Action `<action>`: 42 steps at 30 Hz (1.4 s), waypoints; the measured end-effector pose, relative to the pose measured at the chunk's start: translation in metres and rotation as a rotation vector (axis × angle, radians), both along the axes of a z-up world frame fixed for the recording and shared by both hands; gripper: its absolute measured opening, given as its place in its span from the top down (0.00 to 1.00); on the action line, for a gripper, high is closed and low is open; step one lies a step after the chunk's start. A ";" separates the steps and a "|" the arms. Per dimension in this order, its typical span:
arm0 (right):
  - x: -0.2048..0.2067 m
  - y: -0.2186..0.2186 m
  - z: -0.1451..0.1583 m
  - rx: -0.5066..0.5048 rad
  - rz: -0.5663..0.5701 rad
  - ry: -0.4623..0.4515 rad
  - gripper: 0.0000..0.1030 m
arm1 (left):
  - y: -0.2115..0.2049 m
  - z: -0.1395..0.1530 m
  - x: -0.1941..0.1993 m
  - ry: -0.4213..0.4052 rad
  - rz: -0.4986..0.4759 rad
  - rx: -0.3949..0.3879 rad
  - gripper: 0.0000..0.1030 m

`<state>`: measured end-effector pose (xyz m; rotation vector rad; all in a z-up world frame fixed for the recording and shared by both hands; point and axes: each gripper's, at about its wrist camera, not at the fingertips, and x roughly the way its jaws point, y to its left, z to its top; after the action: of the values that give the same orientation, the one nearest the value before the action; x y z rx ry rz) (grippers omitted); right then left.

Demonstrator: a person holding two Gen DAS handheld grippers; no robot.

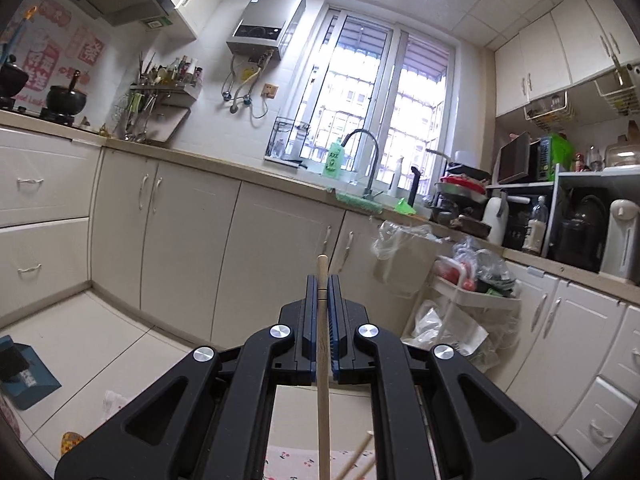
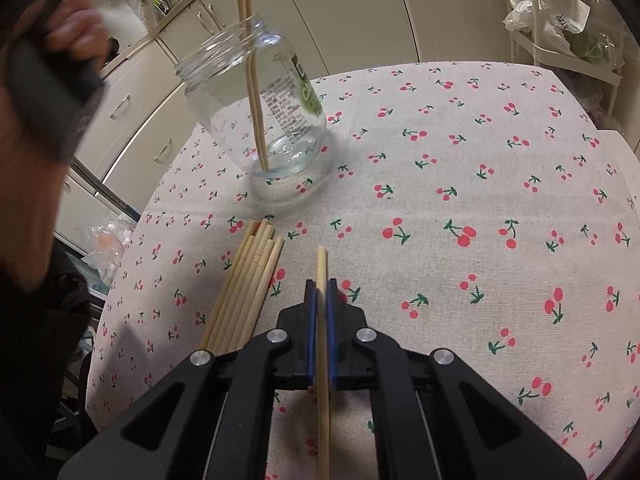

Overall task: Organize utensils
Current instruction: 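Lower the left gripper's stick into the jar and open it while the right gripper holds its stick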

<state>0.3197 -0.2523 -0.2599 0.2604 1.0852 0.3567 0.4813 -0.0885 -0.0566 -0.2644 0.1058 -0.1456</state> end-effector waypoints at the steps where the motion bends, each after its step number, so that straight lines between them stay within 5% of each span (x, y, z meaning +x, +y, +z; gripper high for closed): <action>1: 0.000 0.000 0.000 -0.002 0.001 -0.002 0.94 | -0.001 -0.005 0.004 0.007 0.004 0.003 0.95; 14: 0.001 0.004 0.000 0.003 -0.003 -0.003 0.94 | -0.004 -0.060 0.007 0.077 0.000 0.055 0.95; 30: -0.001 0.005 0.000 0.001 0.003 -0.007 0.94 | -0.014 -0.089 -0.022 0.199 -0.080 0.212 0.94; 33: -0.002 0.003 0.000 0.015 -0.006 -0.004 0.94 | -0.009 -0.089 -0.034 0.218 -0.087 0.225 0.83; 35: -0.001 -0.002 -0.001 0.042 -0.019 0.005 0.94 | -0.003 -0.089 -0.044 0.219 -0.083 0.220 0.64; 39: -0.001 -0.012 0.004 0.114 -0.058 -0.024 0.94 | 0.017 -0.091 -0.065 0.242 -0.064 0.181 0.52; 42: -0.005 -0.023 0.028 0.165 -0.110 -0.131 0.94 | 0.040 -0.104 -0.084 0.286 -0.026 0.117 0.44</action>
<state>0.3150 -0.2748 -0.2320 0.4357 0.9095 0.3606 0.3976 -0.0482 -0.1609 -0.1662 0.4006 -0.1264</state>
